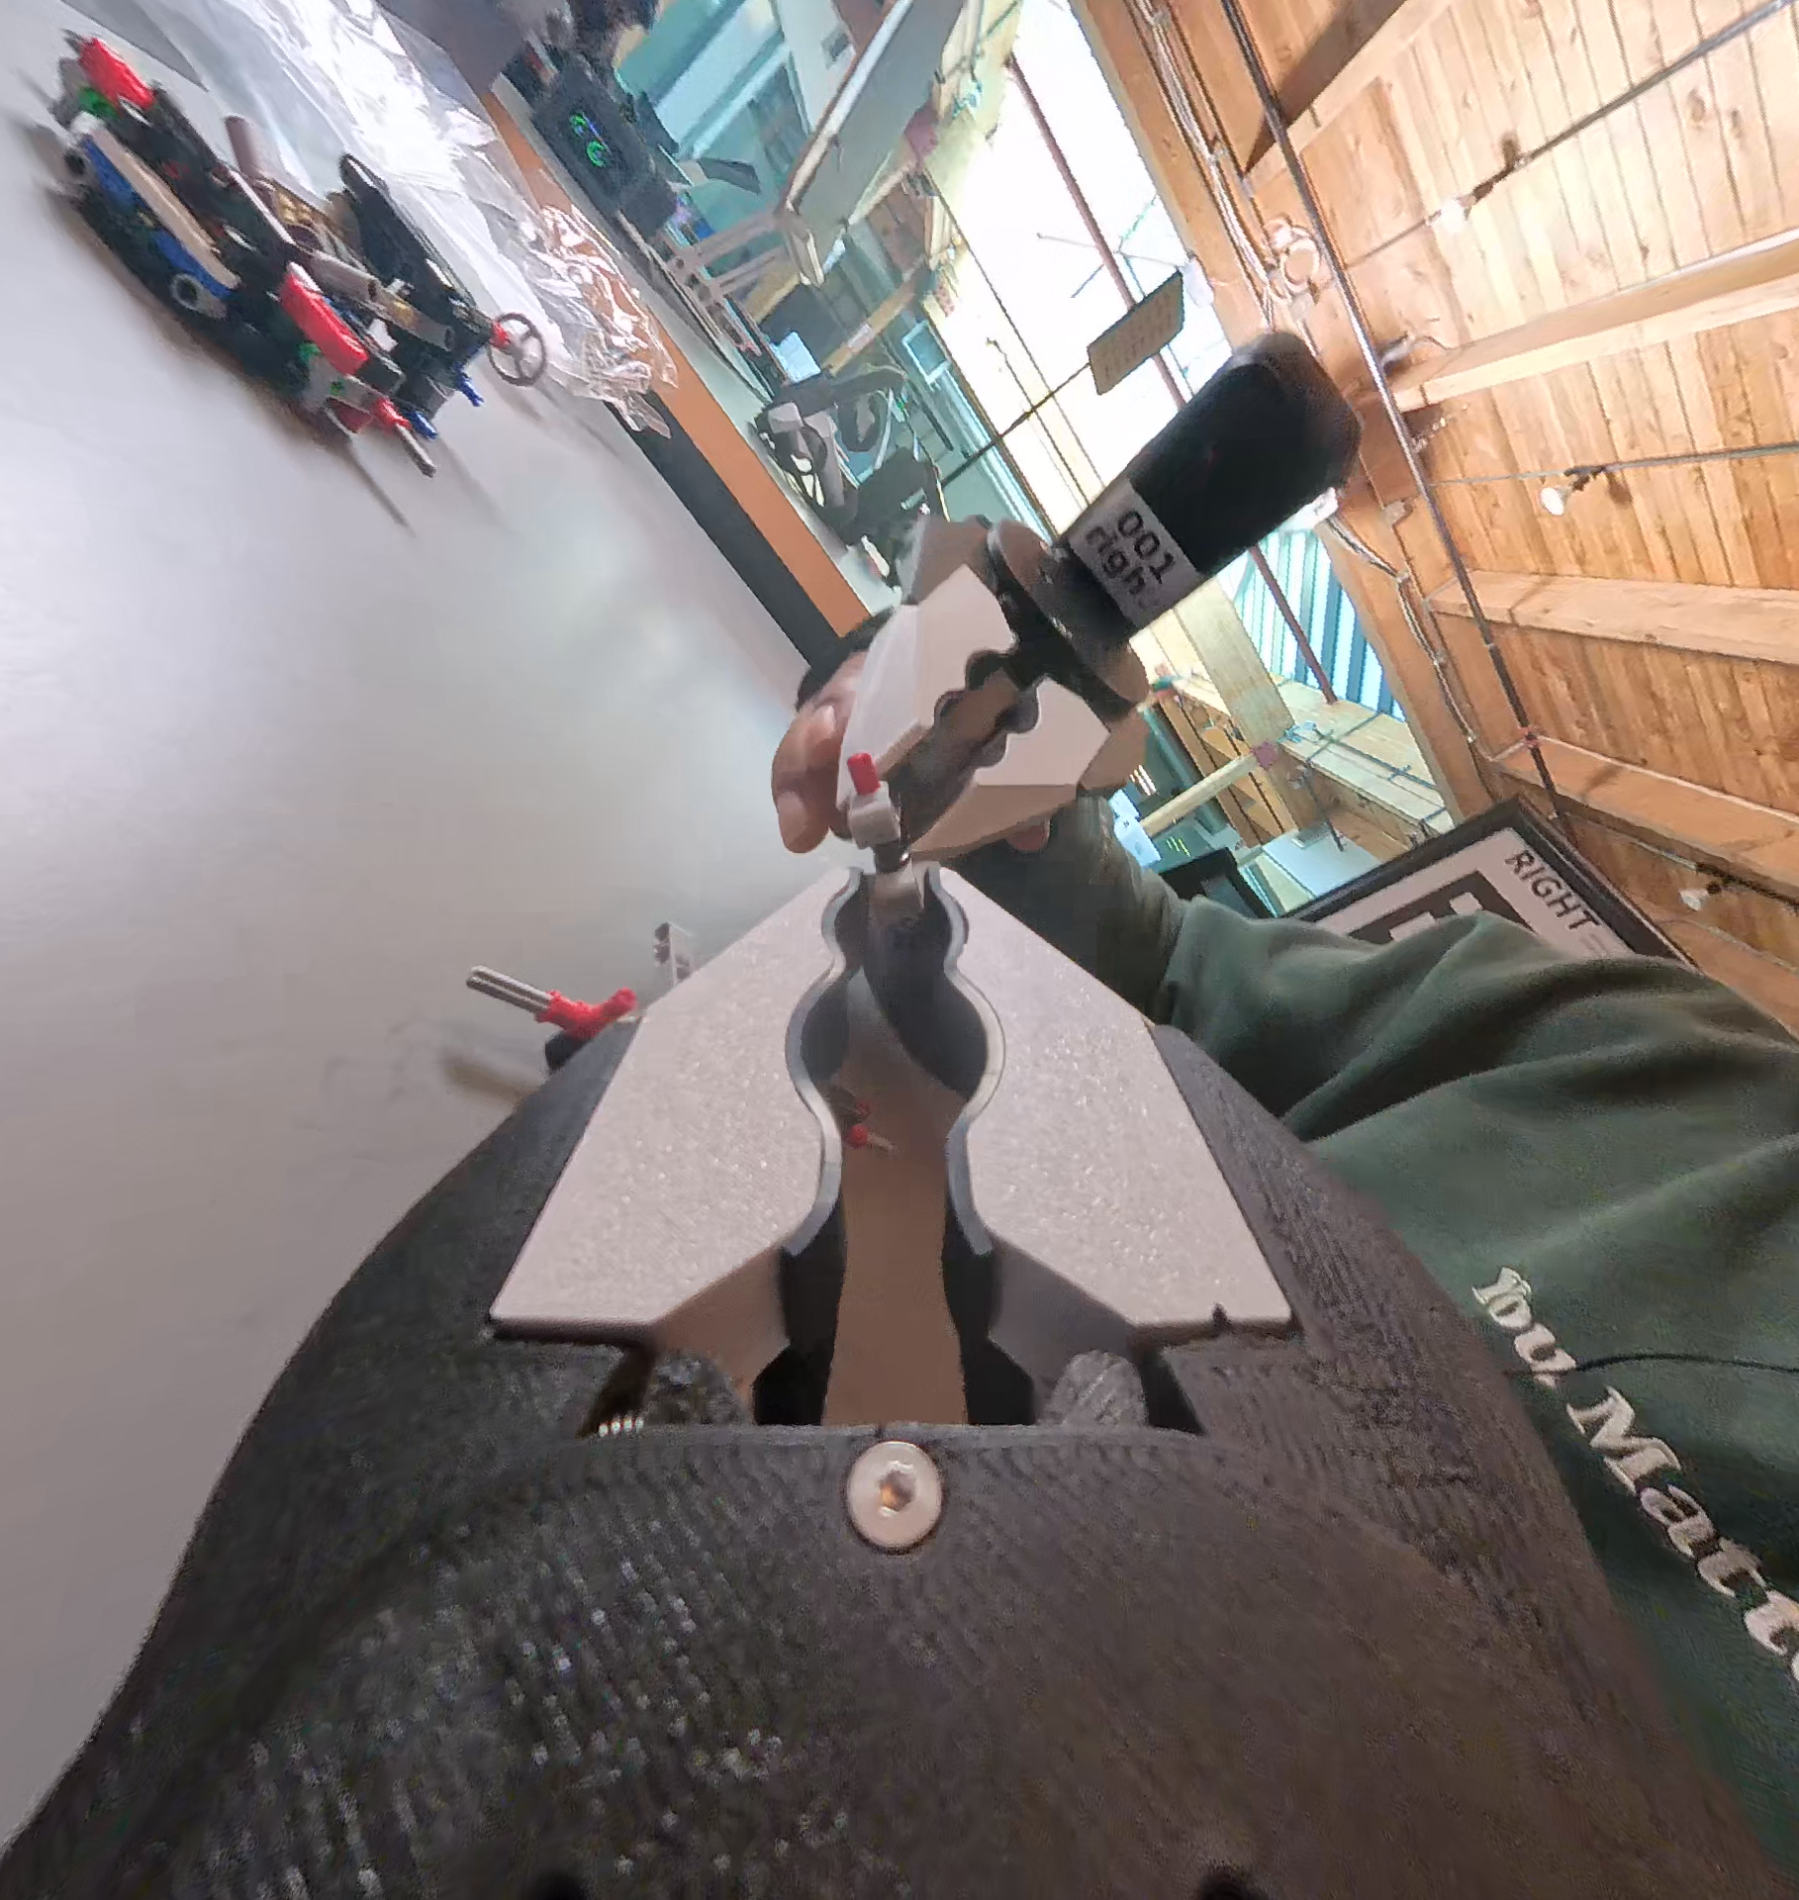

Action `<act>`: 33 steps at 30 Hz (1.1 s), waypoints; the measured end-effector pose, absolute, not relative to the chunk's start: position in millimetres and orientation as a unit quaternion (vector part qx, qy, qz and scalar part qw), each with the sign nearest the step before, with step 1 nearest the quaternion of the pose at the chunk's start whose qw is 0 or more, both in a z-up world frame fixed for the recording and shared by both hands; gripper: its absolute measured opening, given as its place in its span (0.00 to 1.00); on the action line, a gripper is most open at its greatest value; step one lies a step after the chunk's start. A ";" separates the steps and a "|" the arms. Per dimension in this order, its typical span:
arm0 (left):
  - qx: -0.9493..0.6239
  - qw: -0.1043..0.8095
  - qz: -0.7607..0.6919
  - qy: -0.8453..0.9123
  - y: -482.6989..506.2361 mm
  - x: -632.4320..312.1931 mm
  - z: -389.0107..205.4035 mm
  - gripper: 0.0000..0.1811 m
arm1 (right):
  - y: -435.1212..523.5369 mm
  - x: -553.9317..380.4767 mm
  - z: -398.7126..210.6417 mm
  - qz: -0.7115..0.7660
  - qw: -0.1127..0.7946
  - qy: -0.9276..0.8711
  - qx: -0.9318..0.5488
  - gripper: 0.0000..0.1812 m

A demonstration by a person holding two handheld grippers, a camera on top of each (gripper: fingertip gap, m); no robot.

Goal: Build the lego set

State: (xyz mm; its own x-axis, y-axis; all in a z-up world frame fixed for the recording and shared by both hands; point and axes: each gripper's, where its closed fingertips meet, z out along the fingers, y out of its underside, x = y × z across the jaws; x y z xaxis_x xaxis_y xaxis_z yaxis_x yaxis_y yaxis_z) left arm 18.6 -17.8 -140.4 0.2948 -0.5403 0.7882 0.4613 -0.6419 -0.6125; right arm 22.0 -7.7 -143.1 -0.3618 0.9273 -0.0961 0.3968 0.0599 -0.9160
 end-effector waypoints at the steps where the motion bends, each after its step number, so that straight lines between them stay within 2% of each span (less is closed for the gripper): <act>1: -0.683 0.422 -0.595 0.044 -20.3 21.4 -138.0 0.07 | -9.2 25.9 -142.3 0.476 0.260 -0.693 -0.474 0.04; 4: -0.681 0.422 -0.594 0.074 -25.5 26.3 -134.0 0.13 | -17.0 39.5 -143.4 0.457 0.188 -0.759 -0.425 0.04; 7: -0.687 0.407 -0.597 0.081 -28.1 31.9 -138.3 0.15 | -24.3 44.9 -145.2 0.433 0.128 -0.804 -0.387 0.04; 9: -0.692 0.397 -0.596 0.087 -29.8 36.0 -142.0 0.13 | -32.2 45.4 -144.8 0.425 0.095 -0.823 -0.363 0.04; 12: -0.691 0.394 -0.597 0.107 -35.1 40.5 -141.5 0.04 | -36.3 40.9 -146.7 0.403 0.076 -0.846 -0.340 0.05; 15: -0.691 0.406 -0.590 0.100 -32.8 35.6 -140.0 0.03 | -34.1 35.3 -145.1 0.395 0.072 -0.852 -0.334 0.05; 19: -0.675 0.440 -0.591 0.031 -18.5 14.1 -132.8 0.03 | -13.1 14.6 -134.6 0.400 0.138 -0.823 -0.380 0.05; 23: -0.664 0.460 -0.588 -0.035 -7.3 -4.2 -133.9 0.02 | 9.5 6.8 -127.6 0.390 0.239 -0.774 -0.438 0.12; 33: -0.646 0.435 -0.621 -0.090 -3.7 3.1 -140.1 0.02 | -12.0 4.7 -153.2 0.320 0.416 -0.714 -0.463 0.14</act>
